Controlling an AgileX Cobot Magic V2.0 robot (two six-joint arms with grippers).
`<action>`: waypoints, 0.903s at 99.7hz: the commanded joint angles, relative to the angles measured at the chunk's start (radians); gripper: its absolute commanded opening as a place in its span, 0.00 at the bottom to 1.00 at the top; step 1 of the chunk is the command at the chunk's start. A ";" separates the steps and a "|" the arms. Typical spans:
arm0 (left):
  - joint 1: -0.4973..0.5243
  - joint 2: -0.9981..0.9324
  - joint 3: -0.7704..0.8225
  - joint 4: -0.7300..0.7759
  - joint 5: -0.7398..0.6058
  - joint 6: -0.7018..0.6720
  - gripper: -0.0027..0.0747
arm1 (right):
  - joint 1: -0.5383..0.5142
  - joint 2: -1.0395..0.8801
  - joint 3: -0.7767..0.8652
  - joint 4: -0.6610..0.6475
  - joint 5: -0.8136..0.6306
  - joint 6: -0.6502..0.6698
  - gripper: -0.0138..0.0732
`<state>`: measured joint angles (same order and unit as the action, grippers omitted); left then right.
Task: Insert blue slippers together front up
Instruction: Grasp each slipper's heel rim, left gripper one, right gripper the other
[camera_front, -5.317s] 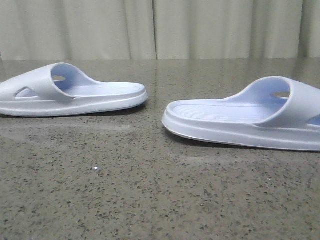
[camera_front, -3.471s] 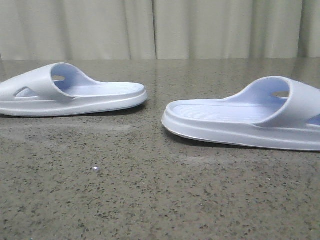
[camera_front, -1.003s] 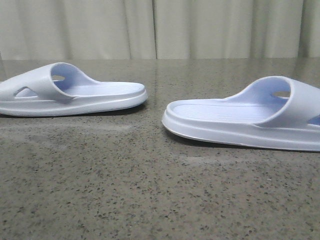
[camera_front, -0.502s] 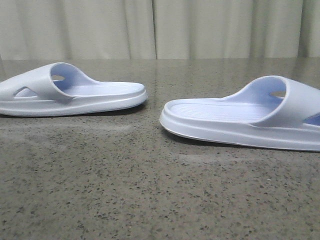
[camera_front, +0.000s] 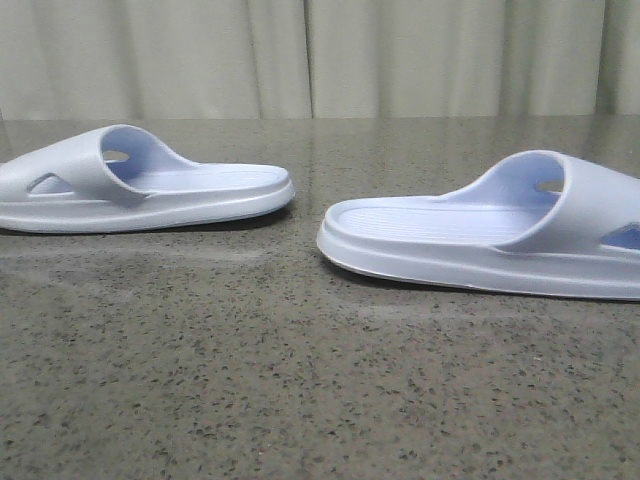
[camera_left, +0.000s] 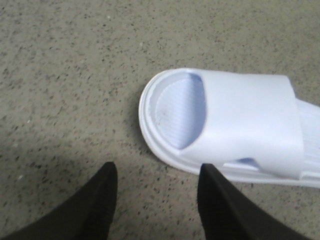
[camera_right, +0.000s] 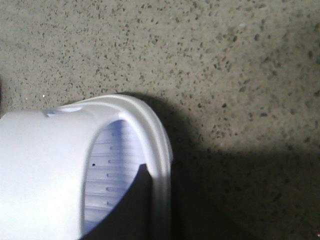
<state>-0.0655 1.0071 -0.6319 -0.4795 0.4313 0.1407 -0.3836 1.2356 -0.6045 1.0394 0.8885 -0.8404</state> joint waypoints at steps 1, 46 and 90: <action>0.017 0.046 -0.078 -0.103 -0.047 0.067 0.46 | -0.009 -0.014 -0.028 0.038 0.002 -0.021 0.04; 0.308 0.354 -0.159 -0.785 0.333 0.658 0.46 | -0.009 -0.014 -0.028 0.061 -0.002 -0.037 0.04; 0.306 0.516 -0.159 -0.975 0.412 0.840 0.45 | -0.009 -0.014 -0.028 0.062 -0.004 -0.047 0.04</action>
<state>0.2411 1.5325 -0.7618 -1.3880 0.8091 0.9591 -0.3836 1.2356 -0.6045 1.0599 0.8885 -0.8691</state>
